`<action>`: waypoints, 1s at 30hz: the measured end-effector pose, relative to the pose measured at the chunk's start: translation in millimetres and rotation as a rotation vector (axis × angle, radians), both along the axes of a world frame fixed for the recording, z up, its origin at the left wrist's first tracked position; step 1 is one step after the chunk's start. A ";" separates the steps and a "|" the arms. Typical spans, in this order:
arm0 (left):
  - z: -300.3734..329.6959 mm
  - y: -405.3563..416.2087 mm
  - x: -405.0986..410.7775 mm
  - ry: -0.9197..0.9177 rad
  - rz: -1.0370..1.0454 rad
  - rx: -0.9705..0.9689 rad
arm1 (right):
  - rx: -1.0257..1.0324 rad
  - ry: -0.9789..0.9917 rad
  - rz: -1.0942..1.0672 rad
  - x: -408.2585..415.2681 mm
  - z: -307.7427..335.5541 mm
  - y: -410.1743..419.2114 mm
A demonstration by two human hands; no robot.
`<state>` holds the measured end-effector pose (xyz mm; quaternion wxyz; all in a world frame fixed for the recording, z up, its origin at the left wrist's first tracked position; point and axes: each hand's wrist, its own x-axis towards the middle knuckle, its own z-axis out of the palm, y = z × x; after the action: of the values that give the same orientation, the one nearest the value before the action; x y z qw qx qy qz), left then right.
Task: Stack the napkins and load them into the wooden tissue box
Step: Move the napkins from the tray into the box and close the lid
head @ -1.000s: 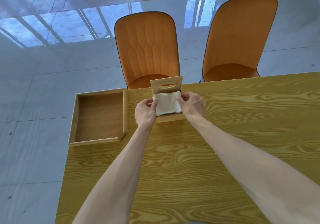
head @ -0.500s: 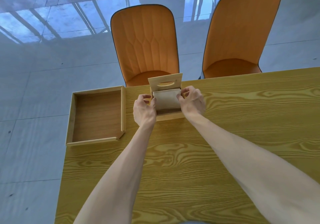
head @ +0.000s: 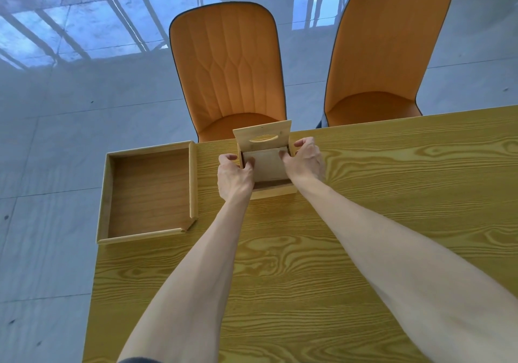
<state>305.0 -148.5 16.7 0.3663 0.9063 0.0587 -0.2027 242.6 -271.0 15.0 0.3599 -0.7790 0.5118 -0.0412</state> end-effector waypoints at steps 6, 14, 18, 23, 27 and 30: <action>0.2 4.7 0.0 0.042 -0.011 -0.076 | 0.031 -0.085 0.066 -6.1 -8.7 -2.8; 25.3 27.2 -0.8 0.051 0.071 -0.408 | 0.180 -0.412 0.041 -27.1 19.7 -21.2; 53.1 21.8 7.1 0.059 0.129 -0.499 | 0.370 -0.433 0.042 -16.9 51.3 -26.4; 77.4 5.7 3.5 0.126 0.051 -0.515 | 0.518 -0.429 0.087 -7.7 79.7 -17.3; 77.2 6.7 -5.0 0.145 0.028 -0.511 | 0.536 -0.422 0.090 -14.3 77.7 -13.0; 73.9 14.1 -12.3 0.147 0.018 -0.516 | 0.549 -0.431 0.095 -23.2 71.5 -13.0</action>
<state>292.7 -134.4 90.7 0.5818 0.7651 0.0397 -0.2731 219.4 -284.0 86.5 0.6574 -0.6494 0.3791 -0.0488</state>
